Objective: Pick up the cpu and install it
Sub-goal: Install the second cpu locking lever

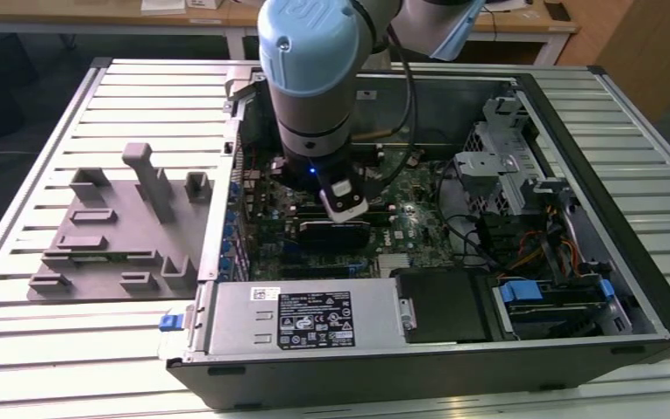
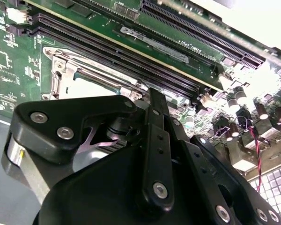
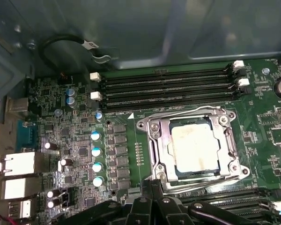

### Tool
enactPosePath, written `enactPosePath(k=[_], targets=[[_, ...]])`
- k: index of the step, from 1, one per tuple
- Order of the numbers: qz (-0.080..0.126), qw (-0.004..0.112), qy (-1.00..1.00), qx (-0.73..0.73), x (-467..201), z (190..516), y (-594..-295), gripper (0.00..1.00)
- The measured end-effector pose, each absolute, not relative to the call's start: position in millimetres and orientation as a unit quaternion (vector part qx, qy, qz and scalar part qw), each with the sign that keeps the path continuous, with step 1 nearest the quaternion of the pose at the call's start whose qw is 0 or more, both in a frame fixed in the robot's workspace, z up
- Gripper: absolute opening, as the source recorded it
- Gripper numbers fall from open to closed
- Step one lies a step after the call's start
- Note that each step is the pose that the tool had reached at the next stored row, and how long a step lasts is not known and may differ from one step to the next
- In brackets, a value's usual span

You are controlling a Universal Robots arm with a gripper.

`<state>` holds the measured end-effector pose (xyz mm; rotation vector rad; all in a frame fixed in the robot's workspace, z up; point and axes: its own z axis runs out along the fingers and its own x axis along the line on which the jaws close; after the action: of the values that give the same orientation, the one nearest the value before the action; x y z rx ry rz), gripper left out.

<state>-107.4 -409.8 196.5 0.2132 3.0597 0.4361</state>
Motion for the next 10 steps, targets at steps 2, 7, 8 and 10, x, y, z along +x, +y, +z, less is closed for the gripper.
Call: enactPosePath(k=[2,7,8,10], targets=[[0.143,0.022,0.987,0.069,-107.7,195.7,-409.7,0.11],[0.148,0.021,0.986,0.069,-108.3,193.1,-409.7,0.11],[0.148,0.021,0.986,0.069,-108.3,192.6,-409.8,0.11],[0.151,0.021,0.986,0.069,-108.2,191.0,-409.7,0.11]])
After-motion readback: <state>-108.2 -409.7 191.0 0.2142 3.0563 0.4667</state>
